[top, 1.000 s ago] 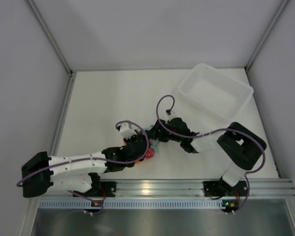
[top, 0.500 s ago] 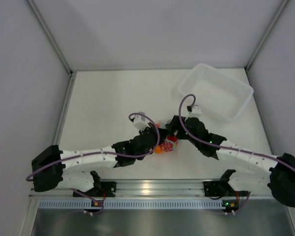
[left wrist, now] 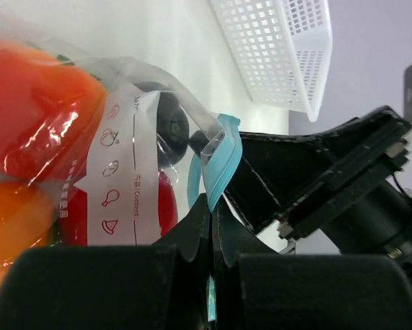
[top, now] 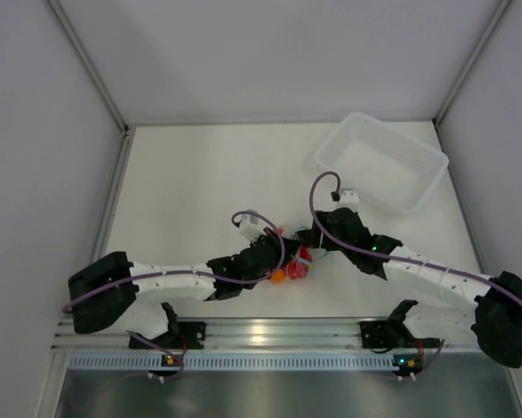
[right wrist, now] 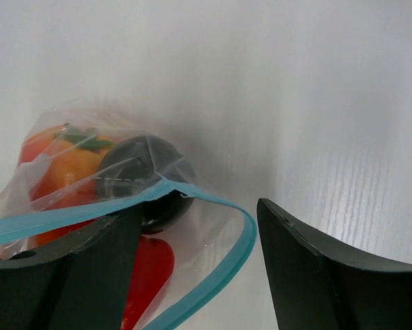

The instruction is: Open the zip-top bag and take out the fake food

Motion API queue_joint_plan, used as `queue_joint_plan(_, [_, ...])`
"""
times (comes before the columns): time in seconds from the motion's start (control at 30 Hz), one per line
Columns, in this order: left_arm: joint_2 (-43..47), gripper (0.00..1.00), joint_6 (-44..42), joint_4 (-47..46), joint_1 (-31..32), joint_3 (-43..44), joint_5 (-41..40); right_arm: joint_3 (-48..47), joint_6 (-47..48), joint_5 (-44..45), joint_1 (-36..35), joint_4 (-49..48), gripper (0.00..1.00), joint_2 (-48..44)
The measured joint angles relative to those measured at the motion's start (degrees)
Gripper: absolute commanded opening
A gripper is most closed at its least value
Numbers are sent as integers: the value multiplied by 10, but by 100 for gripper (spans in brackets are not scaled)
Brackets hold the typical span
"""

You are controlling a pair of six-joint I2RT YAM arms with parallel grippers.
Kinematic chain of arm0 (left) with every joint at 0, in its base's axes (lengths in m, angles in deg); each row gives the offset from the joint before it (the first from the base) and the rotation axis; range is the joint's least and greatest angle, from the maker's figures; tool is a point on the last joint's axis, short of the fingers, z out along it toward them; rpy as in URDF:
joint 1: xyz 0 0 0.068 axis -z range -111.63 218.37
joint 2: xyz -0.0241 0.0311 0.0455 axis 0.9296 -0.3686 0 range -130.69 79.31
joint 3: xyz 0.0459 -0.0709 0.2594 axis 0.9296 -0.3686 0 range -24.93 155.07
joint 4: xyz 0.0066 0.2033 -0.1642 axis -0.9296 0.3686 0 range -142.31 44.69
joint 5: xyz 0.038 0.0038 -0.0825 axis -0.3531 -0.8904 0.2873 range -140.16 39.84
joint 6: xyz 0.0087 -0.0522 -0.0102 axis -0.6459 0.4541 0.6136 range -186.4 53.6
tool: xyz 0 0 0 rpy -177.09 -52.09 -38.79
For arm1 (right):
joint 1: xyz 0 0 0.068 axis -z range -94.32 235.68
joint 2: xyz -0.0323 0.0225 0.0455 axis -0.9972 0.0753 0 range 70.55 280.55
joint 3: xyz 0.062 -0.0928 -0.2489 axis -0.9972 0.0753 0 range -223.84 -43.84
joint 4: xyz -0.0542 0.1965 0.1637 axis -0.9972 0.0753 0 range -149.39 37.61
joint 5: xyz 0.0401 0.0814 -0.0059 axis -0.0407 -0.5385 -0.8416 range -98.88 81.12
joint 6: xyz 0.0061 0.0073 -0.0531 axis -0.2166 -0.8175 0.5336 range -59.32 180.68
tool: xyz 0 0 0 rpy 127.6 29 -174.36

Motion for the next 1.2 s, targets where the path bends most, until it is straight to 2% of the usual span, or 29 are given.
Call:
queue_joint_plan(0.1, [-5,0,6,-2,-4,-8,0,0,2,-12,-9,-8,64,-4])
queue_joint_plan(0.3, [-11,0,7,-5,-15,-11,-1,0,0,-28,-46,-15,64,-24])
queue_joint_plan(0.47, [-25,0,7,-5,-22,-8,0,22,-23,-10,-83,-29,56,-49])
queue_joint_plan(0.6, [-39,0,7,-5,-23,1,7,43,-52,-1,-99,-43,54,-54])
queue_joint_plan(0.93, [-57,0,6,-5,-31,15,4,45,-79,20,-89,-94,54,21])
queue_joint_plan(1.2, [-63,0,-35,3,-37,51,24,52,-75,21,-43,-166,60,58])
